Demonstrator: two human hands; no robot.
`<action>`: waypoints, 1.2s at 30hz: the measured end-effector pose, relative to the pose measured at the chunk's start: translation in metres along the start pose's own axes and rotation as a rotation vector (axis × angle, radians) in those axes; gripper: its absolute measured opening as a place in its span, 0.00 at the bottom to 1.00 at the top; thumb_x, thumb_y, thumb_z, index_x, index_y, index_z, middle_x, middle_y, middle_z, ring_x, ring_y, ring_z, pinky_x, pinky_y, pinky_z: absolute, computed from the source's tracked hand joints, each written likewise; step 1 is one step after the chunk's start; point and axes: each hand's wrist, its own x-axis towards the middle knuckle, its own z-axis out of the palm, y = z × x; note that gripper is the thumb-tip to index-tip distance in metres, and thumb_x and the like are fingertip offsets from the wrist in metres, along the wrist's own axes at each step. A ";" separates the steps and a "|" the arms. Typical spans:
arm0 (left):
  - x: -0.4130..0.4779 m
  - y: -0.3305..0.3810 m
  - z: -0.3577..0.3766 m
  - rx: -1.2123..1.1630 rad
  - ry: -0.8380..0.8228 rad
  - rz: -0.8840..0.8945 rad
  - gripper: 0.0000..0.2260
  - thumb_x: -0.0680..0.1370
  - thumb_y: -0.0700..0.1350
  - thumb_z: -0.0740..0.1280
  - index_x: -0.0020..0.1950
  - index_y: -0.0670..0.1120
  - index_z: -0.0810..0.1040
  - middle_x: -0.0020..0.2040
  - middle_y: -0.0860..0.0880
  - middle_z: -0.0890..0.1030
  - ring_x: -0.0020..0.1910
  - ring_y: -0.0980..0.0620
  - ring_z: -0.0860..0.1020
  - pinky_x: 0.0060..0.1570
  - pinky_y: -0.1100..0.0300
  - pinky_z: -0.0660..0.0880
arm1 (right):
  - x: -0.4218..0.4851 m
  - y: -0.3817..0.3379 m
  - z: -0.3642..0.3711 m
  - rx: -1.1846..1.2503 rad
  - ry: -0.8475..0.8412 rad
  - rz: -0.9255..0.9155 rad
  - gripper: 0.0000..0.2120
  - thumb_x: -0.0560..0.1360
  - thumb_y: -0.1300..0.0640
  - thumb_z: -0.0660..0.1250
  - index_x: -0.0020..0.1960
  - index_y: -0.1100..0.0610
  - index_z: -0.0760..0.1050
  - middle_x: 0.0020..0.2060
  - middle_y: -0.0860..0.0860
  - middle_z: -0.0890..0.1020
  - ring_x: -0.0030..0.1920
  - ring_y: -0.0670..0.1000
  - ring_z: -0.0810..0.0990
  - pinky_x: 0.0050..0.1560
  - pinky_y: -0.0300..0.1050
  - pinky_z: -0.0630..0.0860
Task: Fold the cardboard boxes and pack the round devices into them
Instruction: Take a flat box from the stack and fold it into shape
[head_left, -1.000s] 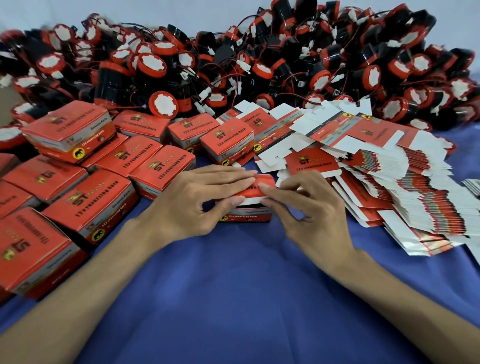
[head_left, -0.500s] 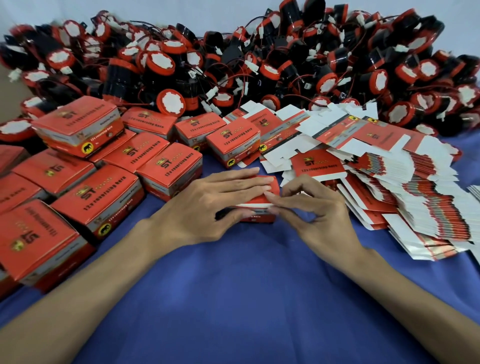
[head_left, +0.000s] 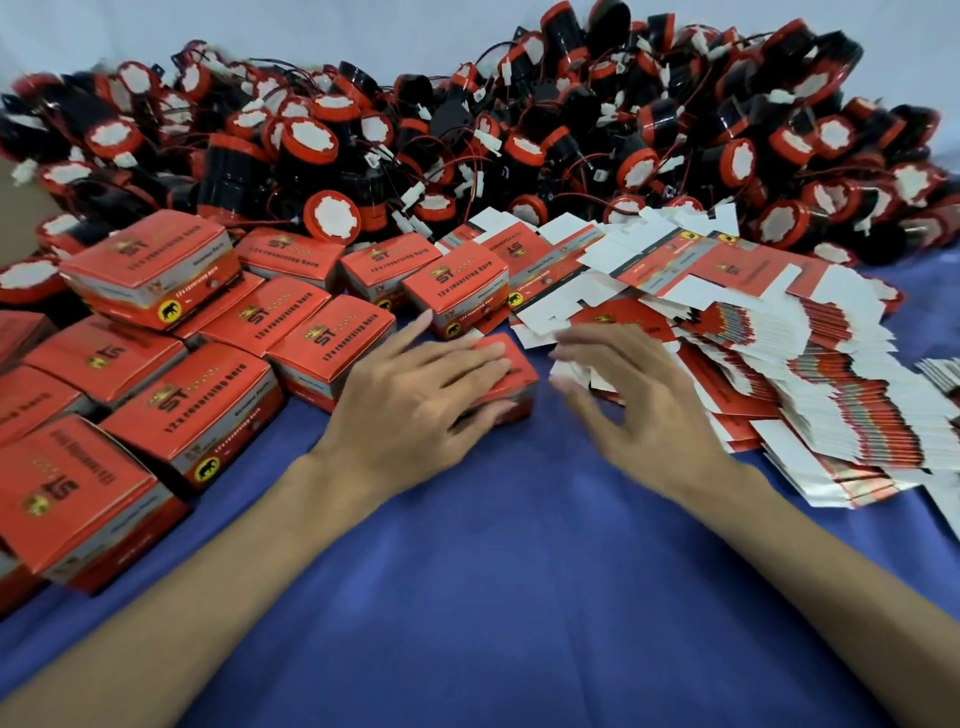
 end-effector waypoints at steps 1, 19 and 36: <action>0.001 -0.002 0.000 0.079 0.004 -0.028 0.09 0.76 0.46 0.72 0.54 0.45 0.85 0.54 0.47 0.84 0.49 0.46 0.84 0.58 0.46 0.77 | 0.004 0.008 -0.003 -0.143 0.050 0.044 0.14 0.78 0.55 0.64 0.58 0.63 0.79 0.60 0.58 0.79 0.60 0.58 0.78 0.63 0.54 0.71; 0.004 -0.024 -0.018 -0.017 0.107 -0.343 0.08 0.78 0.39 0.65 0.52 0.38 0.82 0.50 0.43 0.82 0.48 0.43 0.79 0.49 0.55 0.74 | 0.008 0.025 -0.020 -0.445 0.405 -0.178 0.10 0.73 0.72 0.67 0.47 0.61 0.83 0.42 0.53 0.86 0.42 0.53 0.85 0.59 0.54 0.72; 0.007 0.013 -0.013 -1.335 -0.090 -0.768 0.13 0.69 0.55 0.66 0.52 0.57 0.80 0.44 0.60 0.82 0.42 0.64 0.79 0.36 0.70 0.74 | 0.007 -0.029 -0.016 0.445 0.637 0.267 0.06 0.80 0.63 0.59 0.51 0.52 0.66 0.49 0.39 0.74 0.47 0.33 0.73 0.48 0.28 0.68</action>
